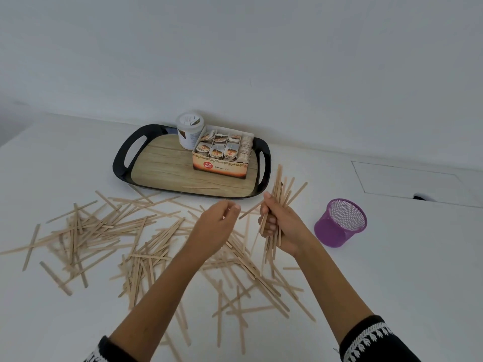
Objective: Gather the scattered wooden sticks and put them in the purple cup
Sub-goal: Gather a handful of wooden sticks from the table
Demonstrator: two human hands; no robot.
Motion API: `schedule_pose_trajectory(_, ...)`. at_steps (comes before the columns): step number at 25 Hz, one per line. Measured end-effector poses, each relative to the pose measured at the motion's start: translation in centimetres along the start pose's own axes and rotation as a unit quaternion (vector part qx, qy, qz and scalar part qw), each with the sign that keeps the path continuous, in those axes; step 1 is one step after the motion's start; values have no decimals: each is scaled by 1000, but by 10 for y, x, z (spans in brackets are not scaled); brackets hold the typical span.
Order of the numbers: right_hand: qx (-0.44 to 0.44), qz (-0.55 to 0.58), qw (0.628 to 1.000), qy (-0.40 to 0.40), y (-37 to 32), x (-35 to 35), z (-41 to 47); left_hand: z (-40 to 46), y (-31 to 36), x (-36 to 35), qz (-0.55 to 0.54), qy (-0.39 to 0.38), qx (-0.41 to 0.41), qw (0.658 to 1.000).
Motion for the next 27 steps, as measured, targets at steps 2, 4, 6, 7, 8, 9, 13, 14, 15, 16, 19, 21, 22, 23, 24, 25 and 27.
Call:
schedule_pose_trajectory(2,1,1,1000,7,1,-1,2,-2,-10,-19,-46,-8,28,999)
schedule_pose_trajectory(4,-7,14,1000,-3,4,-3,3,-3,-15,-20,-67,53,40,996)
schedule_pose_trajectory(6,-18,28,999,-18,5,-4,3,3,-14,-18,-88,70,20,993)
schedule_pose_trajectory(7,-23,30,999,-25,6,-4,2,8,-12,-22,-109,41,11,993)
schedule_pose_trajectory(8,-27,32,999,-32,7,-4,2,13,-10,-29,-133,-5,4,991)
schedule_pose_trajectory(9,-29,34,998,-38,7,-3,2,15,-6,-36,-146,-46,-5,988)
schedule_pose_trajectory(13,-28,44,998,-36,5,3,2,15,-2,-39,-127,-29,-35,991)
schedule_pose_trajectory(14,-23,46,998,-29,5,6,2,15,-6,-36,-133,-8,-25,991)
schedule_pose_trajectory(15,-16,48,999,-16,3,10,2,13,-11,-32,-143,14,-12,989)
schedule_pose_trajectory(16,-7,52,999,4,2,14,3,12,-15,-27,-159,32,1,987)
schedule_pose_trajectory(19,36,79,994,70,-2,26,6,5,-12,-25,-171,35,0,985)
schedule_pose_trajectory(21,71,65,992,81,-7,23,6,-4,2,-34,-133,18,-32,990)
schedule_pose_trajectory(22,83,44,992,84,-8,20,7,-7,8,-38,-112,14,-46,993)
schedule_pose_trajectory(23,92,21,991,90,-8,17,7,-9,14,-41,-93,15,-56,994)
schedule_pose_trajectory(24,95,4,990,102,-8,16,7,-10,17,-43,-77,19,-61,995)
schedule_pose_trajectory(25,95,0,988,118,-8,16,7,-10,19,-43,-64,24,-62,996)
schedule_pose_trajectory(27,92,20,986,141,-8,17,7,-10,16,-40,-58,38,-56,996)
Point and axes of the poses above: each hand's wrist, its own z-axis towards the middle knuckle, its own x-axis out of the back of the hand, y = z × x, the point moved 9 cm from there along z, towards the middle knuckle, and after that the axes turned 9 degrees about z, right-handed, at the moved point
